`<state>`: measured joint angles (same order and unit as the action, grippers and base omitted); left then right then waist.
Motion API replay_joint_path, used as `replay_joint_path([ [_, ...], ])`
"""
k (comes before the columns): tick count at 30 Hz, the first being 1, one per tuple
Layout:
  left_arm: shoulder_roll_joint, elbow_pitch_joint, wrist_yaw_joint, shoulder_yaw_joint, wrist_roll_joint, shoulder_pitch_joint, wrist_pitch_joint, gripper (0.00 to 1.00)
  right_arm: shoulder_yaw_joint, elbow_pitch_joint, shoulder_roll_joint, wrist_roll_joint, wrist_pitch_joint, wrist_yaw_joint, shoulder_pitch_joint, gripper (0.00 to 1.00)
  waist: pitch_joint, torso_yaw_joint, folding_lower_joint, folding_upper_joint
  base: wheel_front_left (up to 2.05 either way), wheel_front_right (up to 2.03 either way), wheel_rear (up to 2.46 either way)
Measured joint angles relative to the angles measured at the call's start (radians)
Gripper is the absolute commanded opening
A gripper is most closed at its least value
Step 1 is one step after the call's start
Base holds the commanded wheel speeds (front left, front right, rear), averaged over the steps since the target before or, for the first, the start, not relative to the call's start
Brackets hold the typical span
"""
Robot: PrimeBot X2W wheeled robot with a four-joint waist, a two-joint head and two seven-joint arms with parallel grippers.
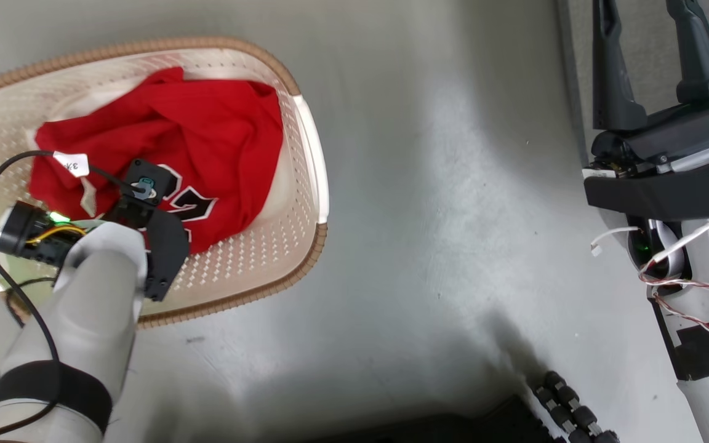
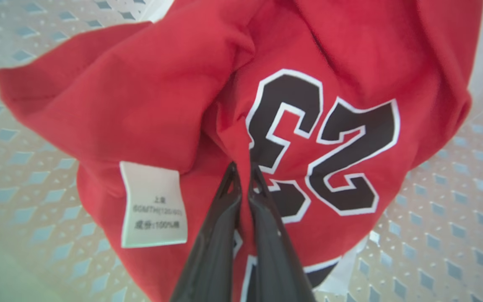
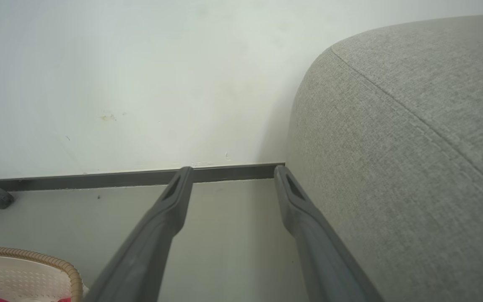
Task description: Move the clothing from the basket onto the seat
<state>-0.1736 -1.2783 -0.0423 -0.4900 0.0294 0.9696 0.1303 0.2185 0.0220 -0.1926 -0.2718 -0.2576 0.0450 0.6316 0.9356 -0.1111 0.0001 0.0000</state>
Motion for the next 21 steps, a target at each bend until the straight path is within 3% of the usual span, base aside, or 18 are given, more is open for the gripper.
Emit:
replay_joint_path([
  [10,0.065,0.019,0.018,0.122,0.142,-0.039,-0.132,0.00,-0.018,0.054,-0.001,0.000,0.000,0.011,-0.001,1.00,-0.098,0.011,0.0000,0.0000,0.00,0.00,0.00],
  [21,0.122,0.020,0.035,0.182,0.217,-0.092,-0.250,0.00,-0.029,0.112,-0.015,0.010,0.000,0.026,-0.019,1.00,-0.242,0.047,-0.0002,0.0000,0.00,0.00,0.00],
])
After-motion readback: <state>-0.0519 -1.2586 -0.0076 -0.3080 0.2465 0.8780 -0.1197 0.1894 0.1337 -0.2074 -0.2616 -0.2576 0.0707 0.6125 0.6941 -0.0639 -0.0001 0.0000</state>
